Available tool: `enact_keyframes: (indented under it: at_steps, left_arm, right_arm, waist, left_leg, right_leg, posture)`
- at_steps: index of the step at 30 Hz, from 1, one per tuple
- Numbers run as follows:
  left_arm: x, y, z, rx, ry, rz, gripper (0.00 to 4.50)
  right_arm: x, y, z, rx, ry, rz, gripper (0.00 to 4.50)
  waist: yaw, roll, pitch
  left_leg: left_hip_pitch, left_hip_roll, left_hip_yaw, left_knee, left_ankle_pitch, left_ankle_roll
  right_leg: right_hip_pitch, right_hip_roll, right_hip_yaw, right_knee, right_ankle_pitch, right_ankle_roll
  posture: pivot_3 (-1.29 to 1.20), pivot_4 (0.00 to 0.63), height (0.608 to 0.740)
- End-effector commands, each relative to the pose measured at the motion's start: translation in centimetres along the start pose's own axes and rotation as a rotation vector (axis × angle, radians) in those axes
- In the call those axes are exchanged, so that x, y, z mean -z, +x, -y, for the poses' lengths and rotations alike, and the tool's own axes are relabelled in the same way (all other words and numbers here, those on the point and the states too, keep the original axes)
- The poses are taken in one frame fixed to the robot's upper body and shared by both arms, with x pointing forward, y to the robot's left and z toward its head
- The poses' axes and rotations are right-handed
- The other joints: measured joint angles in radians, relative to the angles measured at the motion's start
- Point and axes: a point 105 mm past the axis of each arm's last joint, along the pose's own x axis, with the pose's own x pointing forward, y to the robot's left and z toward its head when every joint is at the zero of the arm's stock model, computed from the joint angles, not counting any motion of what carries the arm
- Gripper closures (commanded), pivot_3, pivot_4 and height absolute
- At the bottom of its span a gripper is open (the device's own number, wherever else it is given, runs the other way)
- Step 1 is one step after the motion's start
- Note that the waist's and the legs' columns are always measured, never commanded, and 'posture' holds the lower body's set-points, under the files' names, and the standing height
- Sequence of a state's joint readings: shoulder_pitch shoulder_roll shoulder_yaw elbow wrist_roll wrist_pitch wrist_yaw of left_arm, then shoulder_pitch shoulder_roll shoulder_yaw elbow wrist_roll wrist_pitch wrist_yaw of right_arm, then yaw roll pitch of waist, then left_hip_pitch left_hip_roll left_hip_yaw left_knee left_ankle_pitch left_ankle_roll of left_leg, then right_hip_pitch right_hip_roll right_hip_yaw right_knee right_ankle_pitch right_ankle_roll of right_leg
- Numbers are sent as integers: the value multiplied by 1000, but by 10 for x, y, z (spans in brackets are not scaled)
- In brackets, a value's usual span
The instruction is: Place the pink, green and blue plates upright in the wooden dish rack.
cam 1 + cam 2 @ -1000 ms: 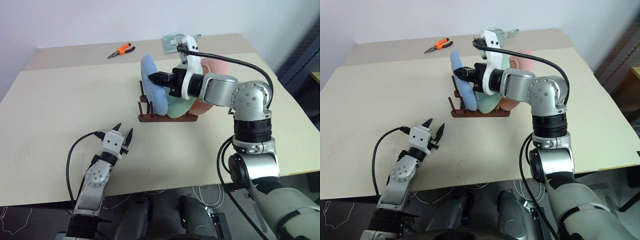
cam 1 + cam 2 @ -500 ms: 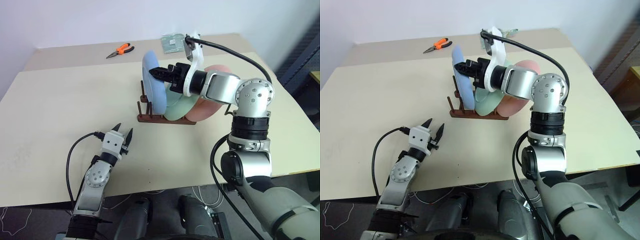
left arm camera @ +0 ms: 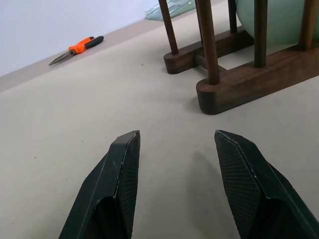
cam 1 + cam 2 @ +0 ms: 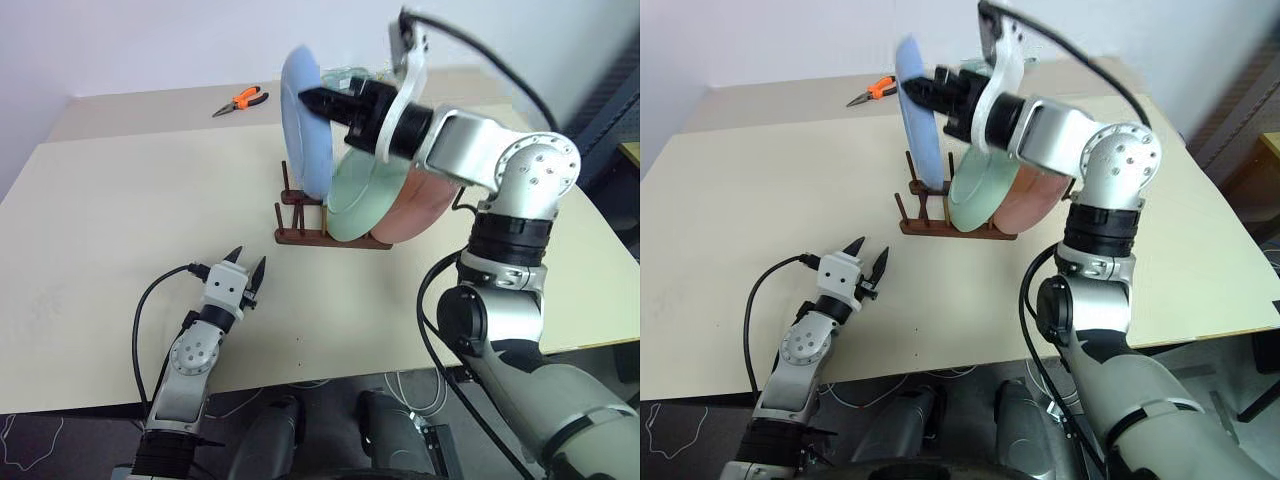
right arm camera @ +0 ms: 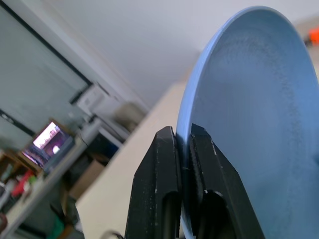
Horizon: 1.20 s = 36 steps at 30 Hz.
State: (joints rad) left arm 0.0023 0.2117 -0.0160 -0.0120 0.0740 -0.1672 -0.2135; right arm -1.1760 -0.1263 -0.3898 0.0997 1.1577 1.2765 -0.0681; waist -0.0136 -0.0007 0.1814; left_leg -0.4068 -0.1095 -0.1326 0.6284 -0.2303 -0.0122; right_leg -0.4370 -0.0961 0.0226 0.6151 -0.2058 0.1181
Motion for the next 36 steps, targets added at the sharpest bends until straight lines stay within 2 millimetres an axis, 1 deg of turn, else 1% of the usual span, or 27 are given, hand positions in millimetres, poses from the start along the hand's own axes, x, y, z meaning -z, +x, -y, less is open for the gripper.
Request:
enact_keyframes:
  at_steps: [1,3,7,12,19,22,28,32,34,35,36]
  left_arm:
    - [-2,-3,-4,-22,-5,13,2075]
    - [-2,-2,-5,-25,-6,14,2075]
    - [-3,-1,-5,-24,-6,17,2075]
    - [-4,1,-4,-19,-5,20,2075]
    - [-6,1,-4,-17,-3,21,2075]
    - [-6,1,-3,-16,-4,23,2075]
    - [-7,0,-2,-14,-8,28,2075]
    - [-8,0,2,2,-24,34,2075]
    - [-8,0,2,2,-25,34,2075]
    - [-8,0,2,1,-25,33,2075]
    - [-8,0,1,0,-26,33,2075]
  right_arm:
    - [-21,0,-28,-73,43,107,4447]
    - [-21,1,-32,-73,91,126,4447]
    - [-15,6,-42,-78,237,152,4447]
    - [3,8,-38,21,339,142,4447]
    - [14,4,-23,131,379,145,4447]
    - [18,4,-13,178,390,150,4447]
    - [22,1,-10,201,390,147,4447]
    - [24,2,-3,237,315,132,4447]
    - [23,3,-4,233,299,134,3781]
    - [22,3,-4,230,290,136,3549]
    - [20,3,-6,225,279,138,3107]
  waist:
    - [-2,0,0]
    - [-2,0,0]
    - [-3,0,0]
    - [-4,0,0]
    - [-4,0,0]
    - [-4,0,0]
    - [-4,0,0]
    - [-4,0,0]
    - [-4,0,0]
    - [-4,0,0]
    - [-4,0,0]
  left_leg:
    - [0,0,0,0,0,0]
    - [0,0,0,0,0,0]
    - [0,0,0,0,0,0]
    - [0,0,0,0,0,0]
    - [0,0,0,0,0,0]
    - [0,0,0,0,0,0]
    - [0,0,0,0,0,0]
    - [0,0,0,0,0,0]
    - [0,0,0,0,0,0]
    - [0,0,0,0,0,0]
    - [0,0,0,0,0,0]
  right_leg:
    - [0,0,0,0,0,0]
    - [0,0,0,0,0,0]
    - [0,0,0,0,0,0]
    - [0,0,0,0,0,0]
    - [0,0,0,1,0,0]
    - [0,1,0,1,0,0]
    - [0,1,0,1,0,0]
    - [0,1,0,1,0,0]
    - [0,1,0,1,0,0]
    - [0,1,0,1,0,0]
    - [0,1,0,1,0,0]
  posture:
    - [0,150,739]
    - [0,150,739]
    - [0,150,739]
    - [0,150,739]
    - [0,150,739]
    - [0,150,739]
    - [0,150,739]
    - [0,150,739]
    - [0,150,739]
    - [0,150,739]
    - [0,150,739]
